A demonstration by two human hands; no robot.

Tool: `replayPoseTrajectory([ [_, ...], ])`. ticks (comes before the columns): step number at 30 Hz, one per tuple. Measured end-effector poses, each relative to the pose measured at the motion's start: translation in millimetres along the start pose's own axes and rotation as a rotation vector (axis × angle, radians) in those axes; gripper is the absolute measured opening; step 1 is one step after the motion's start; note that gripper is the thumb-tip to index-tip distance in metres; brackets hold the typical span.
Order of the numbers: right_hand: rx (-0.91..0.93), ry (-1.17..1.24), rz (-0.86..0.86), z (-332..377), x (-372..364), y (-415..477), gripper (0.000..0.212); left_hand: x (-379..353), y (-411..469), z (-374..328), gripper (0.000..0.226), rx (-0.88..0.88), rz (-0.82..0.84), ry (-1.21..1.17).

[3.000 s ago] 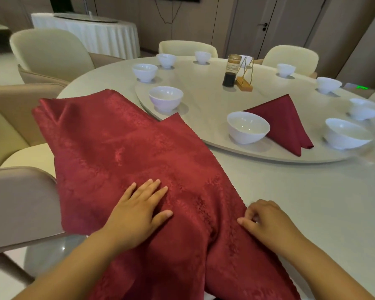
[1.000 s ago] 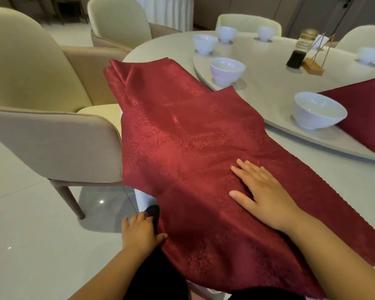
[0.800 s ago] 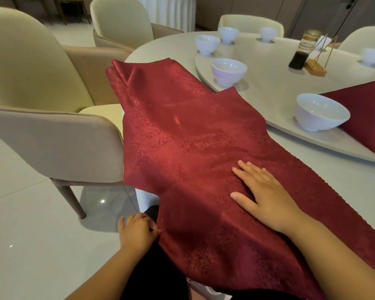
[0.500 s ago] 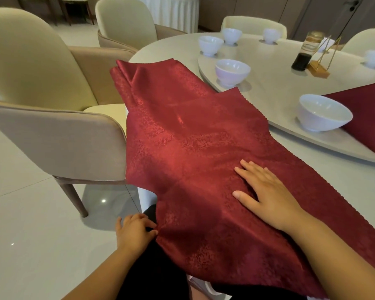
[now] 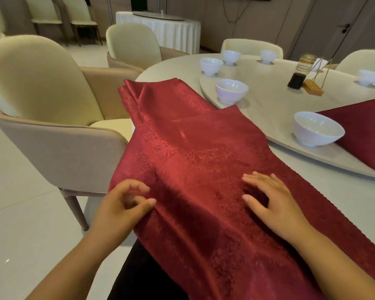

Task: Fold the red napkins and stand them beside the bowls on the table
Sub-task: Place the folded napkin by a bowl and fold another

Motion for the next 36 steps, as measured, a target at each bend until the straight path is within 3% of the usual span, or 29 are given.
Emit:
replayPoseTrajectory([
  [2, 0.008, 0.154, -0.050, 10, 9, -3, 0.058, -4, 4, -35, 0.017, -0.068, 0.107, -0.017],
  [5, 0.000, 0.401, 0.025, 28, 21, -8, 0.053, -24, 27, -75, 0.025, -0.131, 0.181, -0.002],
  [7, -0.013, 0.552, 0.077, 31, 26, -9, 0.062, -44, 52, -94, 0.023, -0.175, 0.191, 0.027],
  [10, -0.105, 0.628, 0.066, 21, 31, -6, 0.072, -77, 99, -98, 0.021, -0.123, 0.140, 0.006],
  [14, -0.210, 0.576, -0.037, -2, 43, -8, 0.051, -112, 152, -74, 0.027, 0.044, 0.057, -0.045],
  [18, -0.368, 0.686, -0.033, -25, 52, -14, 0.034, -122, 183, -41, 0.019, 0.078, -0.067, 0.131],
  [19, -0.397, 0.663, -0.023, -34, 52, -15, 0.040, -123, 187, -36, 0.013, 0.083, -0.062, 0.162],
  [22, -0.500, 0.461, -0.010, -58, 49, -15, 0.053, -130, 191, -31, 0.040, 0.047, 0.087, 0.276],
  [26, -0.439, 0.064, 0.022, -66, 45, -1, 0.056, -138, 190, -33, 0.060, -0.158, 0.318, 0.692],
  [29, -0.368, -0.149, 0.094, -67, 41, 11, 0.052, -140, 190, -32, 0.060, -0.212, 0.354, 0.955],
  [32, -0.342, -0.166, 0.165, -69, 34, 18, 0.048, -144, 197, -32, 0.060, -0.271, 0.393, 1.069],
  [34, -0.333, -0.159, 0.165, -73, 31, 20, 0.045, -150, 205, -33, 0.054, -0.322, 0.382, 1.061],
  [36, -0.326, -0.166, 0.162, -77, 29, 23, 0.048, -159, 211, -37, 0.034, -0.368, 0.333, 0.942],
])
Point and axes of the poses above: each hand's wrist, its own y-axis towards the middle knuckle, its own x-axis out of the back of the hand, z = x × y, the point moved 2 cm from there along y, towards the middle knuckle, and after that the axes turned 4 degrees about x, right-handed, at the moved point
